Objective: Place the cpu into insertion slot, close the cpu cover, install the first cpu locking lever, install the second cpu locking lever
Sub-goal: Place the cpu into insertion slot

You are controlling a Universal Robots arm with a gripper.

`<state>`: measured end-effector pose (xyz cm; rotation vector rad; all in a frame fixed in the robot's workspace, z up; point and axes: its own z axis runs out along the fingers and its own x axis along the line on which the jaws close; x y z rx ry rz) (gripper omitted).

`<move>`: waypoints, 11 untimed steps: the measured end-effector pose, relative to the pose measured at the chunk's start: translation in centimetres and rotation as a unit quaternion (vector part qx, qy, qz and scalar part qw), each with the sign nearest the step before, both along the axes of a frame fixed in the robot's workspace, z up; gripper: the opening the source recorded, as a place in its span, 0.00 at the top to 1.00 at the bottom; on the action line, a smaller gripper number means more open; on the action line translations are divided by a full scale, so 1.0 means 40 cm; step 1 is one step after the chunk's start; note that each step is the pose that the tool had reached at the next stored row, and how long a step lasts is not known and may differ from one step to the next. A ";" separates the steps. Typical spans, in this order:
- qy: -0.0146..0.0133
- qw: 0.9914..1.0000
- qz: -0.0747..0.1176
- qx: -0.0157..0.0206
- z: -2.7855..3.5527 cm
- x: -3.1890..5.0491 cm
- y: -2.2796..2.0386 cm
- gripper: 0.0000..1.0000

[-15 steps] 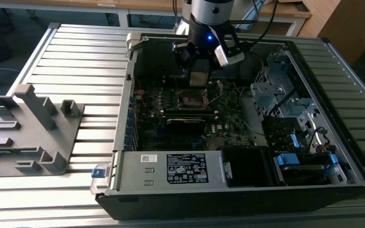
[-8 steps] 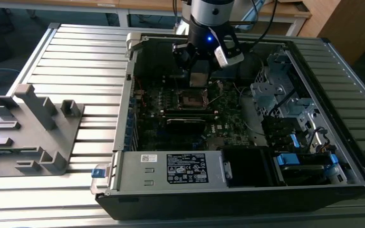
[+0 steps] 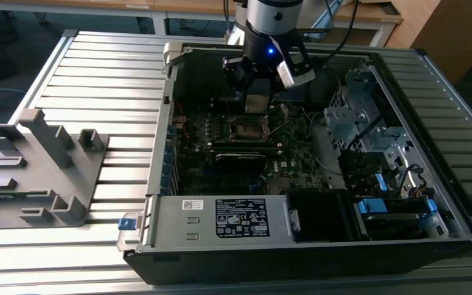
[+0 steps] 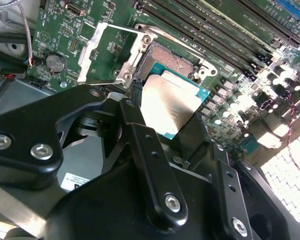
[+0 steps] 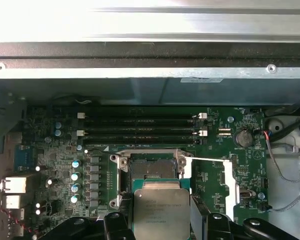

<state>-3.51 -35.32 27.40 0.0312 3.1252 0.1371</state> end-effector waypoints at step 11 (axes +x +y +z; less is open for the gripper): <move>0.000 1.000 0.000 0.000 -0.009 0.000 0.000 0.46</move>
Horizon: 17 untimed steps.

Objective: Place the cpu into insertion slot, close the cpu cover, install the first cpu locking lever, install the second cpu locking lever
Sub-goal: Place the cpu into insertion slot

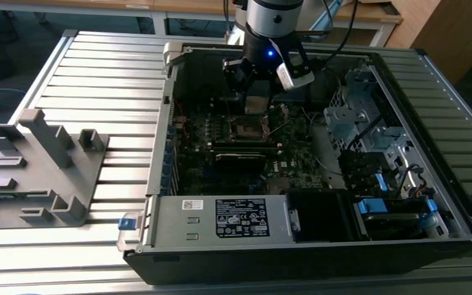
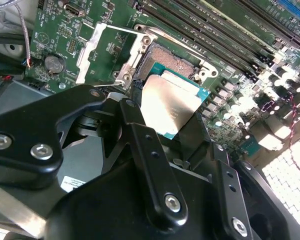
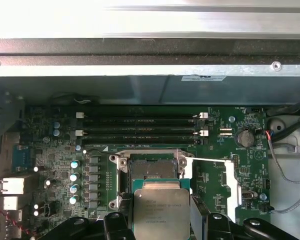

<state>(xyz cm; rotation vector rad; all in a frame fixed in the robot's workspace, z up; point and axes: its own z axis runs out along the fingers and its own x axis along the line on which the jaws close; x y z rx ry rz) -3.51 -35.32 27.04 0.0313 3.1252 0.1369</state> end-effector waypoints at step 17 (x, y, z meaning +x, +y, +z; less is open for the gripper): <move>0.000 1.000 0.000 0.000 -0.006 0.000 0.000 0.46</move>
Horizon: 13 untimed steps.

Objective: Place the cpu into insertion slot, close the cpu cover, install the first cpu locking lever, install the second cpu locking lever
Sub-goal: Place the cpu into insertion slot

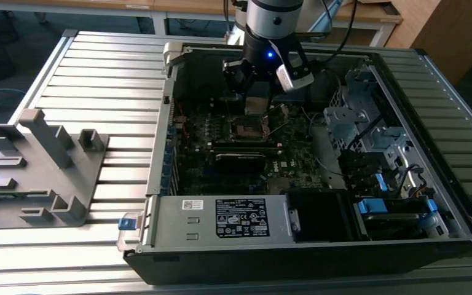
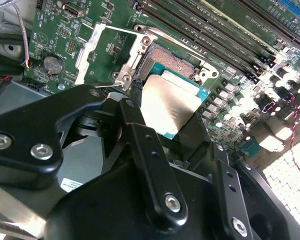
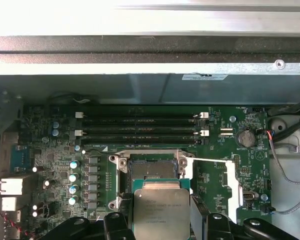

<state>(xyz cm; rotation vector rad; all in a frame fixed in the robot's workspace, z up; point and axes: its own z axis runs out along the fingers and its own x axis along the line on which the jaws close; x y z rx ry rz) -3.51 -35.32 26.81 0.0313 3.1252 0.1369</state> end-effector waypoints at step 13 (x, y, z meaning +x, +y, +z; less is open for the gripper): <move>0.000 1.000 0.000 0.000 -0.006 0.000 0.000 0.46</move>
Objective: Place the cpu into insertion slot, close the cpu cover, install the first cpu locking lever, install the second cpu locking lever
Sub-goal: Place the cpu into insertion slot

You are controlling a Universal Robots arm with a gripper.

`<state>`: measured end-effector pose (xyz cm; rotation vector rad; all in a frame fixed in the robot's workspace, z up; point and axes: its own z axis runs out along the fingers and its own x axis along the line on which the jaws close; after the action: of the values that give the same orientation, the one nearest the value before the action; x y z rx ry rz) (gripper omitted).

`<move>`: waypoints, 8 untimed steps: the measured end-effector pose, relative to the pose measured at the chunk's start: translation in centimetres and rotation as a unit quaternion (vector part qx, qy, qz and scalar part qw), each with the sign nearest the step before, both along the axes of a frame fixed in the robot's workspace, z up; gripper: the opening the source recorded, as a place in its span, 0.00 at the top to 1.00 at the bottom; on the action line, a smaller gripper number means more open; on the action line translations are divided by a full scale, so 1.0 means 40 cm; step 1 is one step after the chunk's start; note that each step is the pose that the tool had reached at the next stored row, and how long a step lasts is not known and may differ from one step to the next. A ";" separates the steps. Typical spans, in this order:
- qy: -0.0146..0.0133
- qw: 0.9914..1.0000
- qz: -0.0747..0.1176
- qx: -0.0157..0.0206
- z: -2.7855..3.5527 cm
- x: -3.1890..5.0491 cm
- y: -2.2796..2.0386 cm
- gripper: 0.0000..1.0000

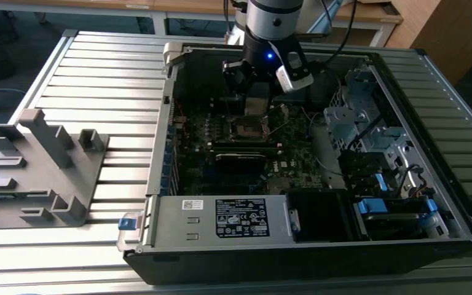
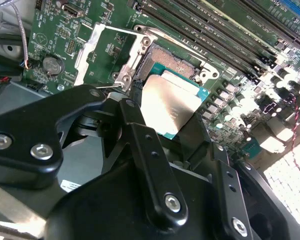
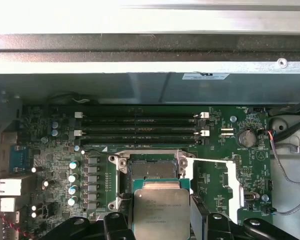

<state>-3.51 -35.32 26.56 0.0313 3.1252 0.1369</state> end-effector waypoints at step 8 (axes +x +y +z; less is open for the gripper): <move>-0.001 1.000 0.000 0.000 -0.020 0.000 0.000 0.46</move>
<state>-3.52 -35.32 25.75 0.0302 3.1228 0.1370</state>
